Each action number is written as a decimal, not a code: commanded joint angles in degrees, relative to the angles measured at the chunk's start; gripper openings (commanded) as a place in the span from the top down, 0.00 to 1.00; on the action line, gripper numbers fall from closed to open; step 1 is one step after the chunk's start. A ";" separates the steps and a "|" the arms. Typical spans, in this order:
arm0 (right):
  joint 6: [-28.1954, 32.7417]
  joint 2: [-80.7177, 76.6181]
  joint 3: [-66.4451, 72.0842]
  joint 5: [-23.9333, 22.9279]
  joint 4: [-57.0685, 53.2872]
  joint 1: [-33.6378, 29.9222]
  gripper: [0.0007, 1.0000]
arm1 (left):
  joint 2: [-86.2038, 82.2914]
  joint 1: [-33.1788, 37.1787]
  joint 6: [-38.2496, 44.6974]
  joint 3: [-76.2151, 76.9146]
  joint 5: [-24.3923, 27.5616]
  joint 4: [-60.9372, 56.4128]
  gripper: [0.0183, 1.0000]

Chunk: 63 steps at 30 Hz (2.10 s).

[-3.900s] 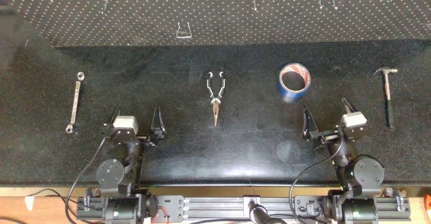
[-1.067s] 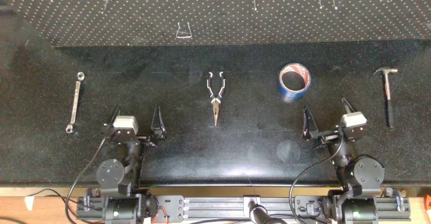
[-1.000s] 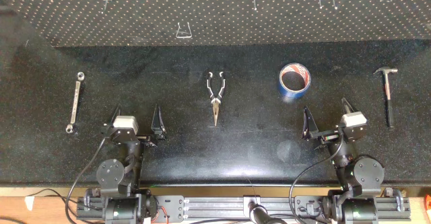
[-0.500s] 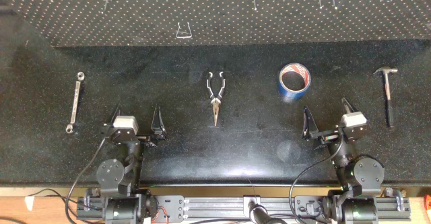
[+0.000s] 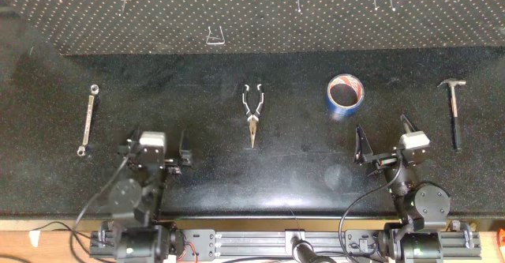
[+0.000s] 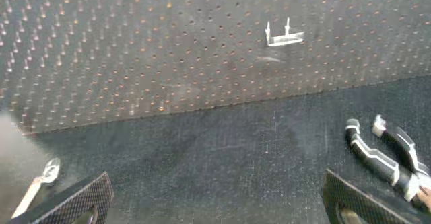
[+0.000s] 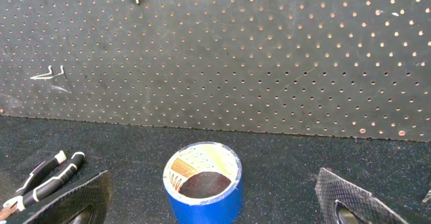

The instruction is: Place Tools Onto Pegboard

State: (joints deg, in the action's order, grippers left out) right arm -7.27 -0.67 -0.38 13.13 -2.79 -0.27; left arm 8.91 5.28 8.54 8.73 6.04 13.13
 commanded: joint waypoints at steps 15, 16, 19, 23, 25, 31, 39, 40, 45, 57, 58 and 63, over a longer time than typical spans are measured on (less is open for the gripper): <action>-0.63 0.61 0.15 -0.46 -0.37 -0.07 0.01 | 81.96 39.63 33.79 63.36 -0.66 43.54 0.00; -0.63 0.61 0.15 -0.46 -0.37 -0.07 0.01 | 85.66 39.60 33.77 64.70 -0.09 42.84 0.01; -0.63 0.61 0.15 -0.46 -0.37 -0.07 0.01 | 93.94 39.52 33.75 70.18 2.82 41.48 0.00; -0.63 0.61 0.15 -0.46 -0.37 -0.07 0.01 | 98.84 37.38 33.77 73.79 2.16 39.95 0.00; -0.63 0.61 0.15 -0.46 -0.39 -0.07 0.01 | 101.29 35.58 33.75 74.27 0.79 39.91 0.00; -0.63 0.61 0.15 -0.46 -0.39 -0.07 0.01 | 105.53 33.97 31.76 74.36 -1.55 40.13 0.01; -0.63 0.61 0.15 -0.46 -0.37 -0.07 0.01 | 108.26 33.97 31.80 74.36 -3.30 39.98 0.00; -0.63 0.61 0.15 -0.46 -0.37 -0.07 0.01 | 108.48 33.97 31.80 74.36 -3.32 39.98 0.00; -0.63 0.61 0.15 -0.46 -0.37 -0.07 0.01 | 109.35 33.97 31.80 74.34 -3.26 39.93 0.03; -0.63 0.61 0.15 -0.46 -0.37 -0.07 0.01 | 97.77 32.87 26.16 74.31 0.28 36.94 0.99; -0.63 0.61 0.15 -0.46 -0.37 -0.07 0.01 | 90.55 32.81 21.90 73.88 1.77 34.53 0.99; -0.63 0.61 0.15 -0.46 -0.37 -0.07 0.01 | 68.24 25.27 11.32 59.98 1.95 23.12 0.99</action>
State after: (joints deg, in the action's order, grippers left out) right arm -7.27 -0.45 -0.38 12.58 -2.83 -0.30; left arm 85.12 36.05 26.17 76.97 6.44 39.16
